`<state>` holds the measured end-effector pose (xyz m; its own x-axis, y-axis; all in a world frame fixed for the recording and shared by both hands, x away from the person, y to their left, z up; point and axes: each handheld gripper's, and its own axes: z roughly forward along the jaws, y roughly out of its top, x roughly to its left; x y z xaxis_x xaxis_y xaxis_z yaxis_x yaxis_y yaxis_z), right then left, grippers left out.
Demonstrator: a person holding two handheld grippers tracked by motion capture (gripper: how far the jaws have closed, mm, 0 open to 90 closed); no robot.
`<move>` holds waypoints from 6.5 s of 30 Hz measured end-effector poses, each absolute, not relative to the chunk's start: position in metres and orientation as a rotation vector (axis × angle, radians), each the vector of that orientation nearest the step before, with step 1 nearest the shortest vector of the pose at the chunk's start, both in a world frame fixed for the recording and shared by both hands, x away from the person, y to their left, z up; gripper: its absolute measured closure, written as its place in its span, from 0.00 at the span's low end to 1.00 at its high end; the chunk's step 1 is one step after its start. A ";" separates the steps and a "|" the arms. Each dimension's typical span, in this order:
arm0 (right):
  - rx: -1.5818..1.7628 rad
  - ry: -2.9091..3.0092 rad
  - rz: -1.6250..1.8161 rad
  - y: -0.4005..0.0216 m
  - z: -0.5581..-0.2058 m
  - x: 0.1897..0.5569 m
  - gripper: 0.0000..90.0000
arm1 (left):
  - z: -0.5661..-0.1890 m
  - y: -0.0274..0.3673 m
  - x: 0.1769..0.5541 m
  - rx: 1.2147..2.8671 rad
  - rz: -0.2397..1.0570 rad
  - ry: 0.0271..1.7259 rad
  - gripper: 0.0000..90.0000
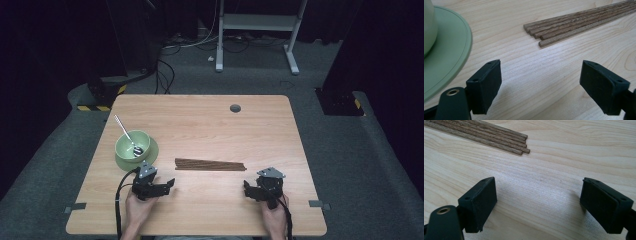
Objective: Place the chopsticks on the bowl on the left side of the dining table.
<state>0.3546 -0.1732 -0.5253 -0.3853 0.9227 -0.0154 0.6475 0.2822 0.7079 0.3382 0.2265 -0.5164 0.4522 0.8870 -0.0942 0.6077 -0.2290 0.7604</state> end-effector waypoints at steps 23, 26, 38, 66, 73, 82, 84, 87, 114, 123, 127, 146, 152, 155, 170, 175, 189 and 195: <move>1.405 2.136 0.871 -0.173 -0.525 0.354 0.15 | -0.497 0.223 0.348 2.000 0.394 1.159 0.25; 1.405 2.137 0.871 -0.173 -0.525 0.354 0.15 | -0.493 0.221 0.351 1.997 0.382 1.157 0.24; 1.405 2.138 0.872 -0.173 -0.525 0.353 0.15 | -0.479 0.214 0.361 1.992 0.357 1.121 0.24; 1.407 2.142 0.875 -0.172 -0.525 0.353 0.15 | -0.465 0.179 0.385 2.078 0.387 1.038 0.22; 1.407 2.141 0.875 -0.172 -0.525 0.353 0.15 | -0.464 0.177 0.389 2.068 0.398 1.042 0.22; 1.406 2.139 0.875 -0.172 -0.525 0.353 0.15 | -0.458 0.173 0.395 2.075 0.393 1.023 0.24; 1.408 2.138 0.875 -0.172 -0.525 0.353 0.15 | -0.457 0.170 0.396 2.079 0.389 1.022 0.24; 1.408 2.138 0.875 -0.172 -0.525 0.353 0.15 | -0.456 0.164 0.400 2.090 0.393 1.007 0.24; 1.408 2.137 0.874 -0.172 -0.525 0.353 0.15 | -0.467 0.111 0.433 2.199 0.380 0.931 0.30; 1.408 2.137 0.874 -0.172 -0.525 0.353 0.15 | -0.478 0.100 0.442 2.211 0.338 0.937 0.35; 1.408 2.137 0.874 -0.172 -0.525 0.353 0.15 | -0.481 0.094 0.445 2.224 0.355 0.947 0.36; 1.408 2.136 0.874 -0.172 -0.525 0.352 0.15 | -0.498 0.087 0.453 2.284 0.405 1.001 0.36; 1.408 2.137 0.873 -0.172 -0.525 0.352 0.15 | -0.501 0.091 0.455 2.253 0.404 1.029 0.36; 1.406 2.137 0.873 -0.172 -0.525 0.352 0.15 | -0.502 0.091 0.456 2.266 0.410 1.031 0.36; 1.406 2.137 0.873 -0.172 -0.525 0.352 0.15 | -0.506 0.092 0.460 2.261 0.390 1.045 0.36; 1.408 2.137 0.873 -0.172 -0.525 0.352 0.15 | -0.505 0.095 0.460 2.265 0.388 1.051 0.36; 1.402 2.139 0.873 -0.172 -0.525 0.352 0.15 | -0.506 0.098 0.460 2.258 0.383 1.051 0.36; 1.402 2.139 0.873 -0.172 -0.525 0.352 0.15 | -0.506 0.102 0.461 2.252 0.375 1.069 0.36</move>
